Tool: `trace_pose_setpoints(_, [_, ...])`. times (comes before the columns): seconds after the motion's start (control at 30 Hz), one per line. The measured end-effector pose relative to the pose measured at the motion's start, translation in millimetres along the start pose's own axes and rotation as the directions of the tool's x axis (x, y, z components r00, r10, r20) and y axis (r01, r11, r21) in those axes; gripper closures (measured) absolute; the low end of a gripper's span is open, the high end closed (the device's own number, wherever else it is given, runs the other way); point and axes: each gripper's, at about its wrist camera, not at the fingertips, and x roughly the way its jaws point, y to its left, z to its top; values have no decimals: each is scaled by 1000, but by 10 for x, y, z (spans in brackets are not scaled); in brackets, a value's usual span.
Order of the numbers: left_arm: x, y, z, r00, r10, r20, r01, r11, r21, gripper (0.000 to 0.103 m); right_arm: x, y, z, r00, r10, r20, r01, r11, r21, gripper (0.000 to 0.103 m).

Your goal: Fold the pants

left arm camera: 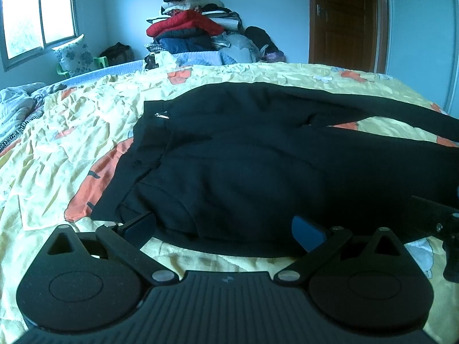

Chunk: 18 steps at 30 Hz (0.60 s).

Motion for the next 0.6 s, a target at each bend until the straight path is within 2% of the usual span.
trace_pose_setpoints(0.27, [72, -2, 17, 1000, 3, -19, -3, 1000, -3, 0, 108, -76, 23, 999, 2, -33, -2, 1000, 13, 0])
trace_pose_setpoints(0.43, [122, -1, 26, 1000, 8, -23, -8, 1000, 3, 1, 167, -49, 69, 999, 27, -37, -29, 998, -51, 0])
trace_pose_setpoints(0.5, [132, 16, 35, 1000, 14, -12, -14, 1000, 4, 1, 167, -21, 107, 999, 44, -15, -45, 994, -102, 0])
trace_pose_setpoints(0.6, [142, 59, 63, 1000, 25, 10, -25, 1000, 9, 1, 112, 30, 195, 995, 40, 90, -22, 980, -197, 0])
